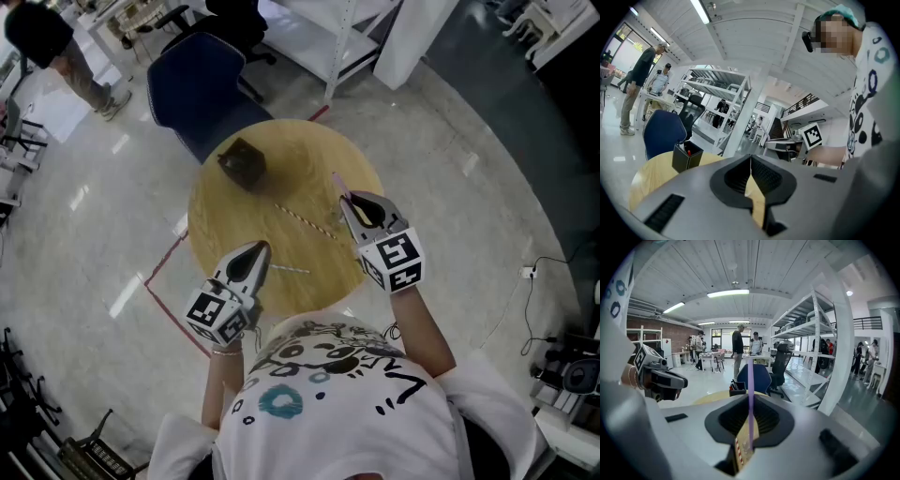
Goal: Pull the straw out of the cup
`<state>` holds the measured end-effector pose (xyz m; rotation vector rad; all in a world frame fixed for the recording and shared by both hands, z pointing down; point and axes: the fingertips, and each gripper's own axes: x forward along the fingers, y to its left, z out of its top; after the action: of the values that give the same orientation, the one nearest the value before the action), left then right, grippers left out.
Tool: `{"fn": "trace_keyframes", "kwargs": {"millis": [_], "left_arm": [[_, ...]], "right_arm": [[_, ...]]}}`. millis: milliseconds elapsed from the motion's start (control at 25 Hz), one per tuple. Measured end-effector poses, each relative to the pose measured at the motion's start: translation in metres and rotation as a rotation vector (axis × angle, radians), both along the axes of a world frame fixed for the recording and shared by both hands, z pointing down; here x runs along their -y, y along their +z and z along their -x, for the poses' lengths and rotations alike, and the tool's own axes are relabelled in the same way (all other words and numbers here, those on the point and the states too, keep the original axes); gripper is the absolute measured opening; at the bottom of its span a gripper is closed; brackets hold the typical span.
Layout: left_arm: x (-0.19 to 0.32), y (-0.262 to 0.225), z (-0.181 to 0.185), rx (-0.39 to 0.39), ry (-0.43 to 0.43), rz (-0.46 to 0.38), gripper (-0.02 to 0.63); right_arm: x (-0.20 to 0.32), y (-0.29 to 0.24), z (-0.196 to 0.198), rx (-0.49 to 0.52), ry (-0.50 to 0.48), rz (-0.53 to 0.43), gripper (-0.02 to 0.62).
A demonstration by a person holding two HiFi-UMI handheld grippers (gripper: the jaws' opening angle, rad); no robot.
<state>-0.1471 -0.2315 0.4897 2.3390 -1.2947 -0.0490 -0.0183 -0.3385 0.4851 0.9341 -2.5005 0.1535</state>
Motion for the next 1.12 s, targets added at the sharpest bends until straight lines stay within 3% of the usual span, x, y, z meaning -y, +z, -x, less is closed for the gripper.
{"fn": "trace_keyframes", "kwargs": {"millis": [800,1120], "left_arm": [[-0.004,-0.042,-0.010,0.020,-0.022,-0.083,0.017],[-0.009,-0.050,-0.004,0.026,-0.061,-0.106,0.017]], "right_arm": [[-0.012,-0.058,-0.011,0.053,-0.013,-0.116,0.044],[-0.015,-0.077,0.001,0.061,-0.066,-0.159,0.044]]}}
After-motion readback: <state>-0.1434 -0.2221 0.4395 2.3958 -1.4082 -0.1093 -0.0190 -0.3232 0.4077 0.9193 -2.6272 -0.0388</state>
